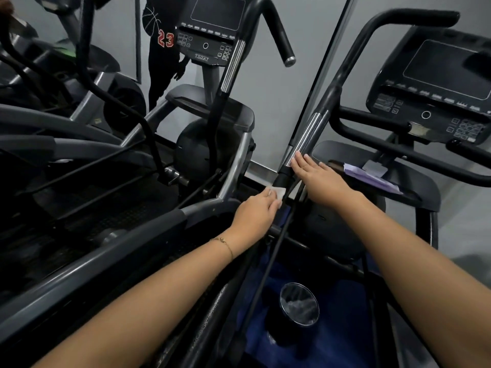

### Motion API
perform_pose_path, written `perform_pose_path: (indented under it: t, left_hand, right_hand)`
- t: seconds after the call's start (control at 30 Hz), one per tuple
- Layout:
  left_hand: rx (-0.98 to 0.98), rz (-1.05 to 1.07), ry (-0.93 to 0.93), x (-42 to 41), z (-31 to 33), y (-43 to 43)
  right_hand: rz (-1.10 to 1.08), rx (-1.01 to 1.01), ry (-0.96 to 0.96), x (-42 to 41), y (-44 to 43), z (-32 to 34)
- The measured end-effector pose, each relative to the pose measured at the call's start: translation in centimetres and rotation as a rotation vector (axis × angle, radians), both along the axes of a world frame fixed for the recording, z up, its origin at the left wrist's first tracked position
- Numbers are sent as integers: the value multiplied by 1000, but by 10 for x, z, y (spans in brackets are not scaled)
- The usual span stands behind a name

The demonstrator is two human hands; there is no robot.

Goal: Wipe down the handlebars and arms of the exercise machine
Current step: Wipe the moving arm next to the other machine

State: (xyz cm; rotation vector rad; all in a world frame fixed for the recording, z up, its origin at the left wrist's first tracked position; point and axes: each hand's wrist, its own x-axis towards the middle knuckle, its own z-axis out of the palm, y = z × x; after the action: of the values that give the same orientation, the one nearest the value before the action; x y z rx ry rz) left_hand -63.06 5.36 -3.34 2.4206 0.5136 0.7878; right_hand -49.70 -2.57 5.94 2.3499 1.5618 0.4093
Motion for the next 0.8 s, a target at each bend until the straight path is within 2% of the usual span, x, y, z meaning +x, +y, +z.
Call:
perform_pose_path:
  t: [0.07, 0.23, 0.37, 0.53, 0.67, 0.8]
  left_hand:
    - [7, -1, -35, -2, -7, 2]
    - [-128, 101, -128, 20, 16, 1]
    - [-161, 190, -88, 36, 35, 0]
    - [-222, 180, -25, 24, 19, 3]
    - [-196, 171, 58, -2, -2, -3]
    - [-257, 158, 90, -4, 6, -1]
  right_hand:
    - [5, 16, 5, 1, 0, -1]
    - [7, 37, 16, 1, 0, -3]
    - [8, 40, 37, 1, -1, -3]
    - [7, 49, 36, 2, 0, -5]
    - [10, 47, 31, 2, 0, -5]
    - [2, 34, 24, 1, 1, -3]
